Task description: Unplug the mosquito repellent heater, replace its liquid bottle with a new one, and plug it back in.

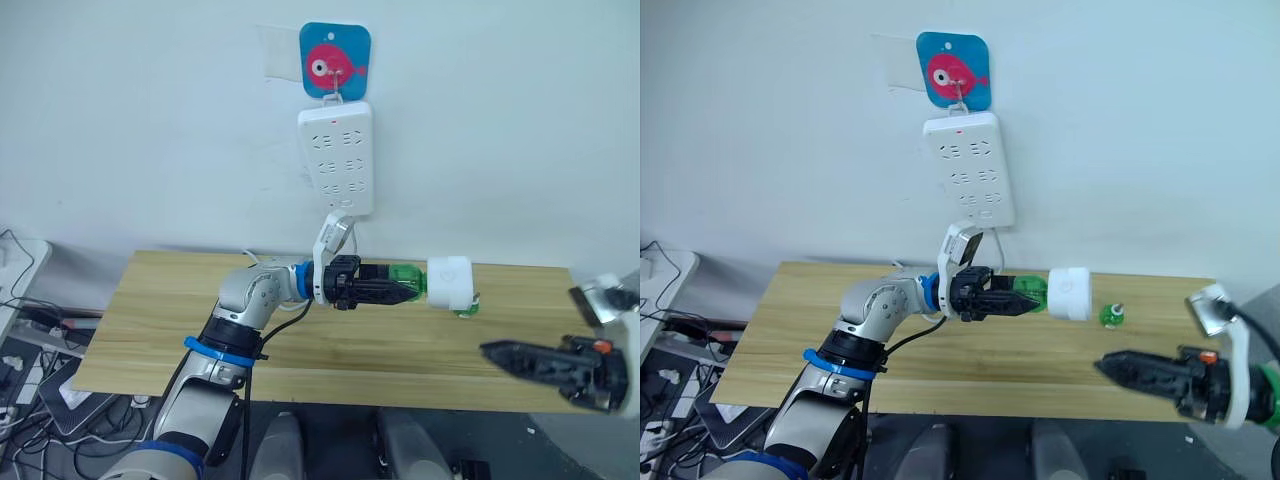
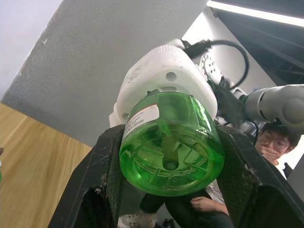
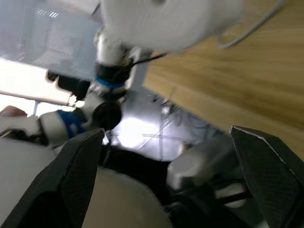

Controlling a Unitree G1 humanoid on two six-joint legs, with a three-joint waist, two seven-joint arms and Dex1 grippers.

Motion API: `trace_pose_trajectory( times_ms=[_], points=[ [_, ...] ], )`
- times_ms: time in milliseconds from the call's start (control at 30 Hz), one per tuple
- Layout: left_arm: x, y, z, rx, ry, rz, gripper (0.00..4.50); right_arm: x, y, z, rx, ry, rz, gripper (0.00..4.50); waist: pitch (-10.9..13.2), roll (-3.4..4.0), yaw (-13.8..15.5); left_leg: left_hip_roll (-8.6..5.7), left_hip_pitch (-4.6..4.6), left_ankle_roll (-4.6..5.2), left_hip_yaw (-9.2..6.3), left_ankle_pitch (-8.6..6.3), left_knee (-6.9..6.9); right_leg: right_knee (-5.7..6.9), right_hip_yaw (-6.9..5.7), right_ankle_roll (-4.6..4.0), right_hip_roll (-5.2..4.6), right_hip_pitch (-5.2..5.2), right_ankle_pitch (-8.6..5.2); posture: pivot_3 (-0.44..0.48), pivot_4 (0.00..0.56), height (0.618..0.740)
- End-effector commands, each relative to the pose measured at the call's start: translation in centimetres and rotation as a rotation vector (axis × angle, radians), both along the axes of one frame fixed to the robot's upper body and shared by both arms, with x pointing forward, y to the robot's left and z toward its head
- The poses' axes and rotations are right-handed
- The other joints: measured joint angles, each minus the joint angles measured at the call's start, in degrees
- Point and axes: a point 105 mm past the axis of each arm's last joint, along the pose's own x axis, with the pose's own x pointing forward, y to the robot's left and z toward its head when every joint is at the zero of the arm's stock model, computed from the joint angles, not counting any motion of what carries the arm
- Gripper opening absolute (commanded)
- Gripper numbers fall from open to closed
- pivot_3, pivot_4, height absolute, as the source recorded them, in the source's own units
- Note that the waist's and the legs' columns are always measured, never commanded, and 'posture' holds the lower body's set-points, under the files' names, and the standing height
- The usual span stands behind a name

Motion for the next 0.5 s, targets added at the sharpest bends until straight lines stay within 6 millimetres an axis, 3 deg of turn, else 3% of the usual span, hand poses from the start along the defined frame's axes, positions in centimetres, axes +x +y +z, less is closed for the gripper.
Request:
trace_pose_trajectory(
  times_ms=[33,100,167,433,500],
  points=[
    [-0.4,-0.2,1.0,-0.033,-0.037,-0.032,2.30,3.6,-2.8,1.5,0.004,-0.085,-0.202,4.28,0.0,0.01,-0.4,0.00,-0.01,0.00,0.03,0.01,0.03,0.00,0.03,0.03,0.00,-0.01,0.02,-0.130,0.211,0.740],
    [-0.5,-0.2,1.1,-0.031,-0.035,-0.039,2.30,5.5,-3.8,2.3,0.018,-0.118,-0.286,3.85,0.0,0.04,-0.9,0.01,0.03,0.01,0.05,0.01,0.04,0.01,0.06,0.05,0.00,0.01,0.03,-0.130,0.209,0.740],
    [-0.6,-0.1,1.2,-0.028,-0.036,-0.051,2.30,6.6,-3.6,2.5,0.025,-0.125,-0.303,3.14,0.0,0.04,-1.1,0.01,0.02,0.02,0.05,0.02,0.00,0.02,0.05,0.03,0.01,0.00,0.04,-0.128,0.209,0.740],
    [-1.1,-0.1,1.4,-0.019,-0.033,-0.083,2.30,9.2,1.1,2.7,0.119,-0.147,-0.209,0.19,0.0,0.09,-1.2,0.05,-0.07,0.02,0.00,0.02,-0.07,0.01,-0.01,-0.09,0.02,-0.10,0.11,-0.112,0.201,0.740],
    [-1.2,-0.1,1.4,-0.020,-0.032,-0.083,2.30,9.2,2.3,2.6,0.138,-0.145,-0.169,0.09,0.0,0.09,-1.1,0.03,-0.09,0.02,0.00,0.02,-0.06,0.01,-0.02,-0.09,-0.01,-0.10,0.11,-0.108,0.201,0.740]
  ],
)
